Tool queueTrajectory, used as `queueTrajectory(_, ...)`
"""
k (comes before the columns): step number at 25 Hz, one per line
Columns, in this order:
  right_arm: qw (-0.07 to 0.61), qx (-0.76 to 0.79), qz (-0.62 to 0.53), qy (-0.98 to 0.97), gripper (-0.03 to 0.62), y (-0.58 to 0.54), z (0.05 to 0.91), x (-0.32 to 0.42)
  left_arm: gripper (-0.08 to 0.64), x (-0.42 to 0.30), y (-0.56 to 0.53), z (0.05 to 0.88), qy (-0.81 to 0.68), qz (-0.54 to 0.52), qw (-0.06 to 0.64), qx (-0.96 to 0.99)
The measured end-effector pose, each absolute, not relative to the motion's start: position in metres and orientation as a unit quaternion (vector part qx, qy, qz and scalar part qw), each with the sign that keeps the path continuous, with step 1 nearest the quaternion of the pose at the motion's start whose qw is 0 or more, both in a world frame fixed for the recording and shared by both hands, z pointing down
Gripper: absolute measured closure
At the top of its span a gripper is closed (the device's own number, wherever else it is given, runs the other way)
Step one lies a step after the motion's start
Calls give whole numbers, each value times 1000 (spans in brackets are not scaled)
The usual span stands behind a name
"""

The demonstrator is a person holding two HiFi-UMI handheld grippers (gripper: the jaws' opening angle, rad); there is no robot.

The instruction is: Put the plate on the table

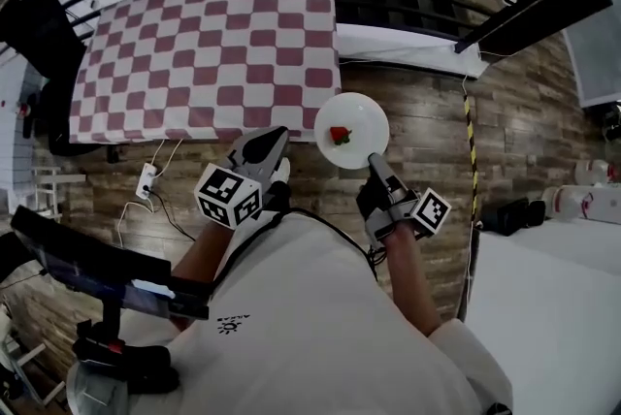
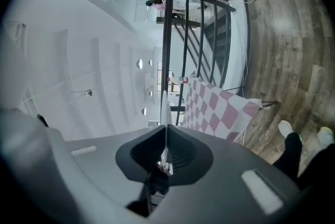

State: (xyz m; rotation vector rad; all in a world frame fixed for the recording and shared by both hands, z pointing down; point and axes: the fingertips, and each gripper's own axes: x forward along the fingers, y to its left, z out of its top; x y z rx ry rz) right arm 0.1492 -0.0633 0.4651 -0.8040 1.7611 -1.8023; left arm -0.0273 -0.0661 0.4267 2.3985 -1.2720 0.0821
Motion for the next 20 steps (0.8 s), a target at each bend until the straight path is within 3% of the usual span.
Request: queueTrajectory(20,298,-334,-636,629,577,-202,467,81,558,-101,-223,441,-395,53,209,893)
